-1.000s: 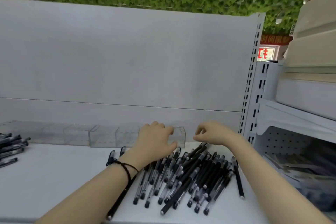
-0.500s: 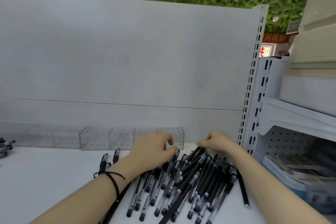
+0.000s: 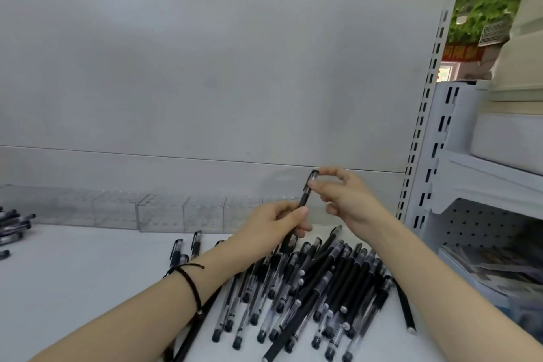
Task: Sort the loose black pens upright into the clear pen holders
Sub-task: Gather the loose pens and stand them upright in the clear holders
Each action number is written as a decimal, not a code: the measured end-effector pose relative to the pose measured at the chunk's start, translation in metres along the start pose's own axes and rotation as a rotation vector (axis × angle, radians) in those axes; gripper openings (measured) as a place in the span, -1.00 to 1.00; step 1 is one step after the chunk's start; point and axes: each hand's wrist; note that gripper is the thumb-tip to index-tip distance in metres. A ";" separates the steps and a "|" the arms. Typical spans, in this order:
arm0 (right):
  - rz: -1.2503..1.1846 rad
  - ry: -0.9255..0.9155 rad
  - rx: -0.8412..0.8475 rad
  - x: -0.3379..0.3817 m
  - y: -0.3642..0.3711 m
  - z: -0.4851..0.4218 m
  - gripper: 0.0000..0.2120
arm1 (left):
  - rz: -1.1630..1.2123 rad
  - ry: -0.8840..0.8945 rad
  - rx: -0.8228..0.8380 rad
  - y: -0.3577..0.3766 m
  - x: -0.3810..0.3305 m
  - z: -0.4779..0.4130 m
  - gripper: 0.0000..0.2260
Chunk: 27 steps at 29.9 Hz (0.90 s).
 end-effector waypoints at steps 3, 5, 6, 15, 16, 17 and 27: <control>0.109 -0.008 0.093 0.001 0.001 0.002 -0.85 | 0.368 -0.106 0.018 -0.001 -0.004 0.002 -0.84; 0.361 0.019 0.038 -0.001 -0.009 -0.001 -0.86 | 0.516 -0.188 0.009 -0.005 -0.006 0.002 -0.83; 0.562 0.039 0.000 -0.003 -0.017 -0.002 -0.83 | 0.570 -0.220 -0.001 -0.006 -0.007 0.002 -0.83; 1.126 0.349 0.208 -0.012 -0.039 0.002 -0.55 | 0.682 -0.278 -0.039 -0.014 -0.001 -0.001 -0.83; 1.037 0.348 0.198 -0.013 -0.037 0.002 -0.60 | 0.687 -0.277 -0.040 -0.014 -0.001 -0.001 -0.83; 0.911 0.350 0.170 -0.014 -0.036 0.002 -0.62 | 0.696 -0.278 -0.043 -0.013 -0.001 -0.001 -0.83; -0.025 0.074 0.006 -0.003 -0.007 0.002 -0.69 | 0.817 -0.334 0.079 -0.009 -0.006 0.002 -0.82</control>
Point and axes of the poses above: each hand's wrist, its own z-axis away from the middle knuckle, its own y-axis out of the palm, x = y × z, and after that the axes turned 1 degree about x, right-handed
